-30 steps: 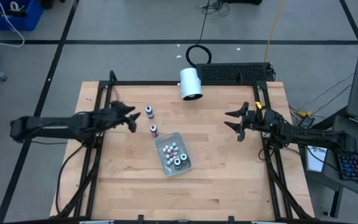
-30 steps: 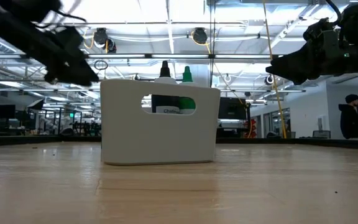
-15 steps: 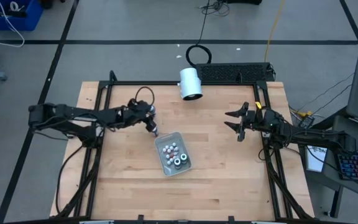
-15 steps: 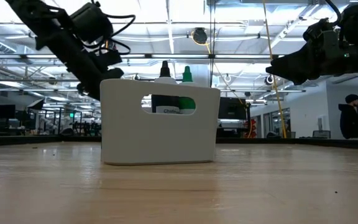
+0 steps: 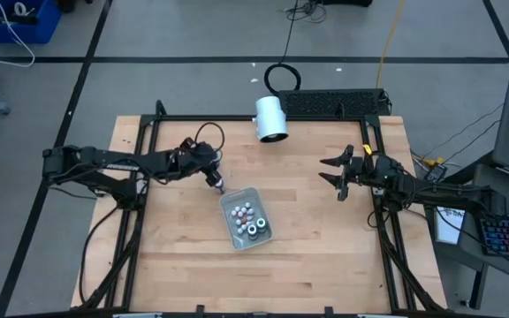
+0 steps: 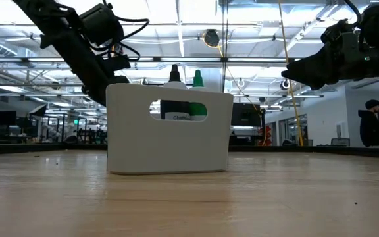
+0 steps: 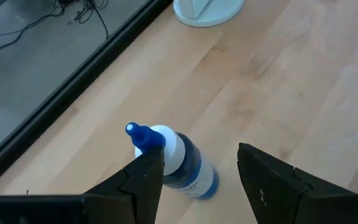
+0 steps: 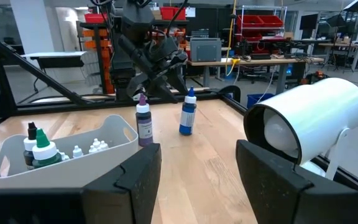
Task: Pick & Place food coloring
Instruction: Put the large blue food coloring bottle into the gray bin
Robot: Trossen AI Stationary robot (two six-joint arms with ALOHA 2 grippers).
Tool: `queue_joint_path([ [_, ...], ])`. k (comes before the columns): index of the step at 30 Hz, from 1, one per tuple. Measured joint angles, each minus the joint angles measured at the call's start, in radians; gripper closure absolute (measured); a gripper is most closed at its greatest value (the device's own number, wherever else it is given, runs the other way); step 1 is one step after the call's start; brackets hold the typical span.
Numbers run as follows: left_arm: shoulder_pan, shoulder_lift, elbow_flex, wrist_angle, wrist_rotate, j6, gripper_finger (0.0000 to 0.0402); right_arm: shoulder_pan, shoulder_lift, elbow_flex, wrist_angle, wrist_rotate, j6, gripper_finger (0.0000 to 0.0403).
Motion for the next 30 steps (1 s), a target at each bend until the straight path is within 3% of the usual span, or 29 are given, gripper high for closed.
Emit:
queue_joint_path([
  [7, -0.032, -0.011, 0.047, -0.13, 0.036, 0.001, 0.0195, 0.0, 0.0, 0.0, 0.0, 0.0, 0.0, 0.0206],
  [11, -0.042, -0.027, 0.123, -0.241, 0.134, -0.089, 0.0195, 0.0, 0.0, 0.0, 0.0, 0.0, 0.0, 0.0206],
  [14, -0.031, -0.027, 0.199, -0.376, 0.14, -0.161, 0.0195, 0.0, 0.0, 0.0, 0.0, 0.0, 0.0, 0.0206],
  [18, 0.032, -0.026, 0.308, -0.542, 0.151, -0.172, 0.0195, 0.0, 0.0, 0.0, 0.0, 0.0, 0.0, 0.0206],
  [23, 0.161, 0.006, 0.421, -0.587, 0.323, -0.213, 0.0195, 0.0, 0.0, 0.0, 0.0, 0.0, 0.0, 0.0206],
  [30, 0.305, 0.23, 0.554, -0.792, 0.397, -0.2, 0.0195, 0.0, 0.0, 0.0, 0.001, 0.0, 0.0, 0.0206],
])
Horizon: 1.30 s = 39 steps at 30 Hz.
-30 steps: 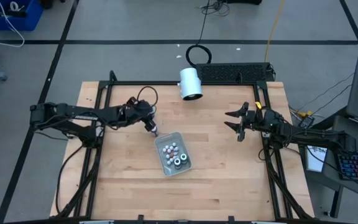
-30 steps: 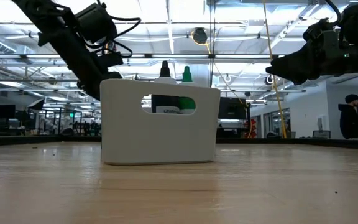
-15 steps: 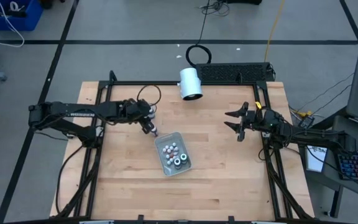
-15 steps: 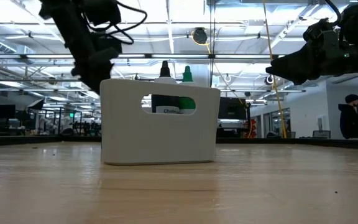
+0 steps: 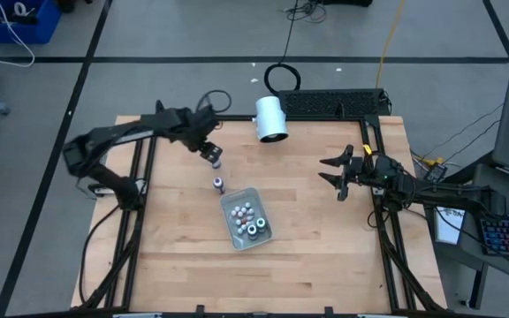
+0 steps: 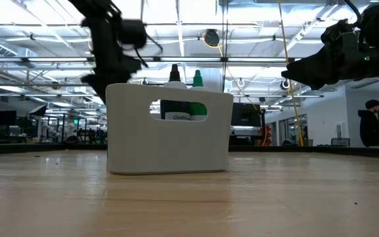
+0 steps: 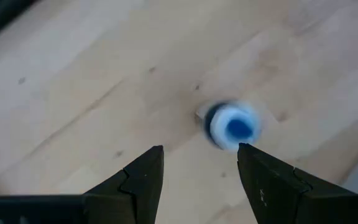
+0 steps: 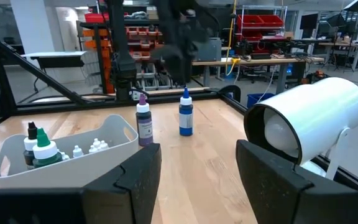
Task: Pick & Place food coloring
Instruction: Put the large blue food coloring bottle into the gray bin
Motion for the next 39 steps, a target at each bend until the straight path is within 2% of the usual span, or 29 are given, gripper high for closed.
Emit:
queue_joint_path([
  [4, 0.016, 0.119, 0.044, -0.065, 0.028, 0.042, 0.0195, 0.0, 0.0, 0.0, -0.001, 0.0, 0.0, 0.0206],
  [9, -0.001, 0.177, 0.059, -0.059, 0.029, 0.069, 0.0195, 0.0, 0.0, 0.0, -0.001, 0.0, 0.0, 0.0206],
  [14, -0.017, 0.168, 0.058, -0.07, 0.026, 0.078, 0.0195, 0.0, 0.0, 0.0, -0.001, 0.0, 0.0, 0.0206],
  [23, -0.032, 0.065, 0.058, -0.045, 0.025, 0.043, 0.0195, 0.0, 0.0, 0.0, -0.001, 0.0, 0.0, 0.0206],
  [32, -0.073, 0.136, 0.057, 0.073, 0.027, 0.063, 0.0195, 0.0, 0.0, 0.0, -0.001, 0.0, 0.0, 0.0206],
  [39, -0.076, 0.166, 0.057, 0.072, -0.004, 0.062, 0.0195, 0.0, 0.0, 0.0, -0.001, 0.0, 0.0, 0.0206],
])
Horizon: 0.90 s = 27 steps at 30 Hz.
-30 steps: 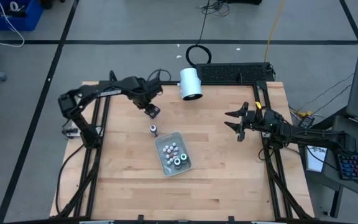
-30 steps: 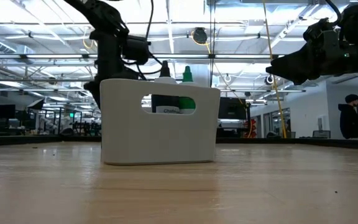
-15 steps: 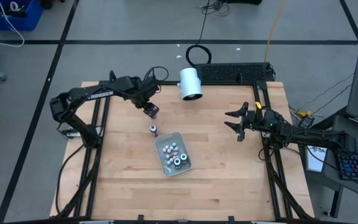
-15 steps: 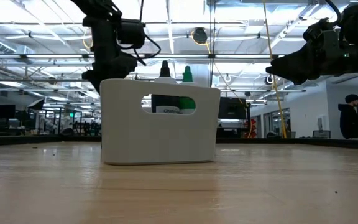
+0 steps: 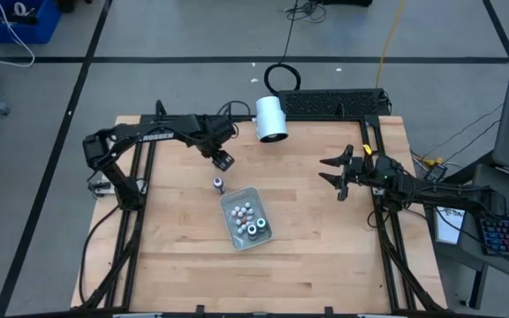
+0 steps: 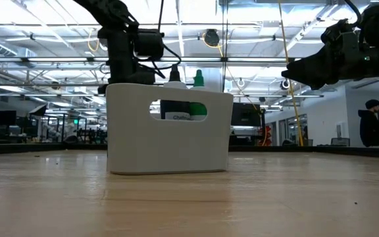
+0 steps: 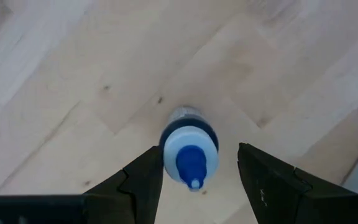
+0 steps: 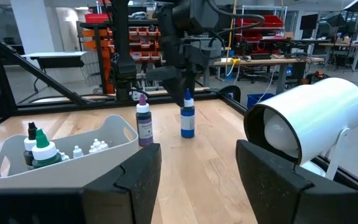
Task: Pick & Place food coloring
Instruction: Put the large blue food coloring bottle into the gray bin
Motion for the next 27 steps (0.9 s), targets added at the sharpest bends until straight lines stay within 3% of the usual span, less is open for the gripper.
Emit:
queue_joint_path([
  [9, 0.0, 0.001, 0.0, 0.002, -0.051, -0.001, 0.0195, 0.0, 0.0, 0.0, 0.0, 0.0, 0.0, 0.0206],
  [27, 0.0, 0.061, -0.001, 0.03, -0.059, 0.015, 0.0195, 0.0, 0.0, 0.0, 0.0, 0.0, 0.0, 0.0206],
])
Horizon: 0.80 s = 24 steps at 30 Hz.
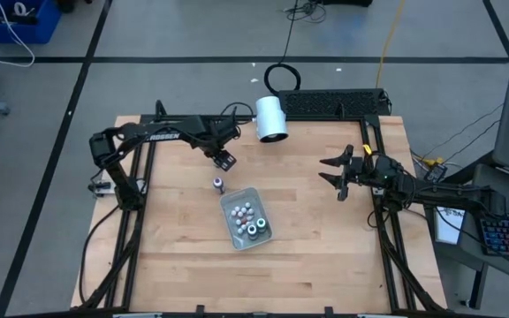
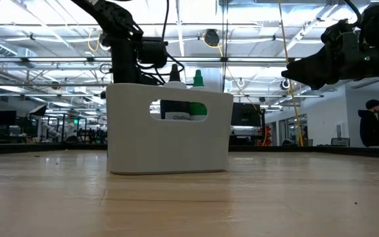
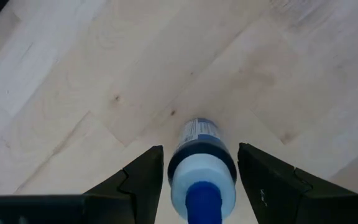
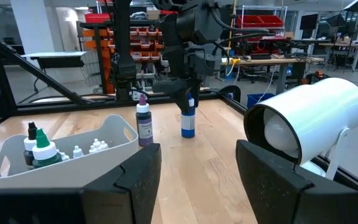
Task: Pick & Place food coloring
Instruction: Put the large blue food coloring bottle into the gray bin
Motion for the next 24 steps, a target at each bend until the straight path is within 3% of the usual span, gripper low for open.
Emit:
queue_joint_path([
  [24, 0.0, -0.025, 0.0, -0.042, 0.009, 0.012, 0.0195, 0.0, 0.0, 0.0, 0.0, 0.0, 0.0, 0.0206],
])
